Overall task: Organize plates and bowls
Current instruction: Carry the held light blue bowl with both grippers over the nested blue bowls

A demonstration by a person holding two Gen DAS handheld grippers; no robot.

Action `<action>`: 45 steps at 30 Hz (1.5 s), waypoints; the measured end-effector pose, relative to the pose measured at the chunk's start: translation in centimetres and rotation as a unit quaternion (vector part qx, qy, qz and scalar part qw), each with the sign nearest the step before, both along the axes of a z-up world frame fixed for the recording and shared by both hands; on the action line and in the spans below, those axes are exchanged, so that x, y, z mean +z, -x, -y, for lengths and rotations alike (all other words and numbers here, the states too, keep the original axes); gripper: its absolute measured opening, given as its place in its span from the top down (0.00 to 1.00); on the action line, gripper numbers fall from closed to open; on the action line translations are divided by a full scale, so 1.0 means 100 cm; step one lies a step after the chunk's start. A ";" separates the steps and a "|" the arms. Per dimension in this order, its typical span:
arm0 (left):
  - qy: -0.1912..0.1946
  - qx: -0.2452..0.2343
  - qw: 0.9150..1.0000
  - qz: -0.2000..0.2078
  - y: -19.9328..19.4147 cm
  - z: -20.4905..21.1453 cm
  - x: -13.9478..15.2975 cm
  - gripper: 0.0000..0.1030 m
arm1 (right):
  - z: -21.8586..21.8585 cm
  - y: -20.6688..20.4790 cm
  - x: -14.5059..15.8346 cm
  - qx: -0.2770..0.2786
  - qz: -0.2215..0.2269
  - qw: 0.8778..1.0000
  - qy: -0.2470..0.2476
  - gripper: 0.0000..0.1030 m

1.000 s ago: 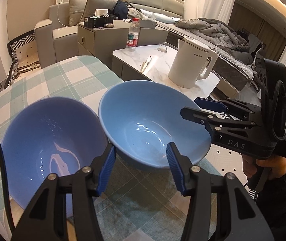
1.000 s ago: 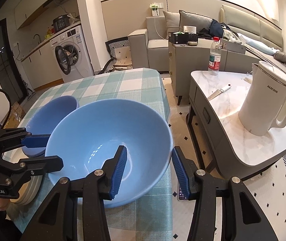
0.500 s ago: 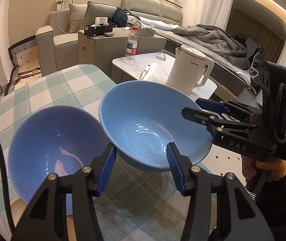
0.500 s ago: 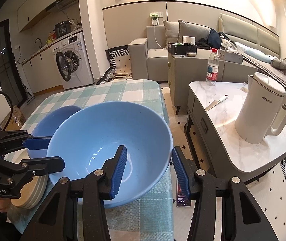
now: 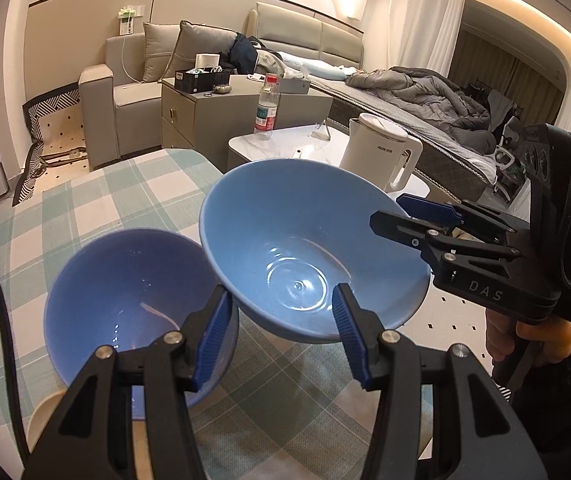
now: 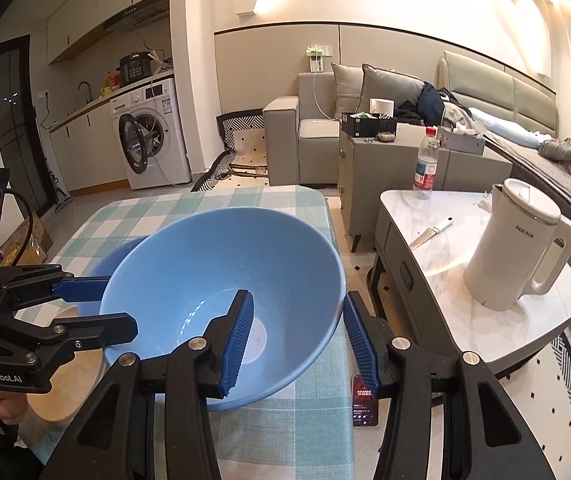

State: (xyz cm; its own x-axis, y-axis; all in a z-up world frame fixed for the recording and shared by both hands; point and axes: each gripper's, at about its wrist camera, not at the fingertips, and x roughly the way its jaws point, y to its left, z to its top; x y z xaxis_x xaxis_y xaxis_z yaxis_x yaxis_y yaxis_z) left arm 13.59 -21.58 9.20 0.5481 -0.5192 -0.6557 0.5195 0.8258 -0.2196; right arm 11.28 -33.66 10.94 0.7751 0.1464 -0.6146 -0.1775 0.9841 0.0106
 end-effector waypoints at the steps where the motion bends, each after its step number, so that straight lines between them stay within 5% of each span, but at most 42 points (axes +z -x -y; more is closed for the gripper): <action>1: -0.001 0.004 1.000 0.004 0.001 -0.002 0.002 0.51 | -0.002 0.001 0.002 0.002 0.001 1.000 -0.001 0.53; 23: 0.016 0.047 0.998 0.043 0.020 -0.051 0.029 0.51 | -0.060 0.018 0.038 0.040 0.035 0.999 0.007 0.53; 45: 0.015 0.094 0.995 0.042 0.015 -0.098 0.019 0.51 | -0.106 -0.005 0.024 0.076 0.019 0.997 0.008 0.53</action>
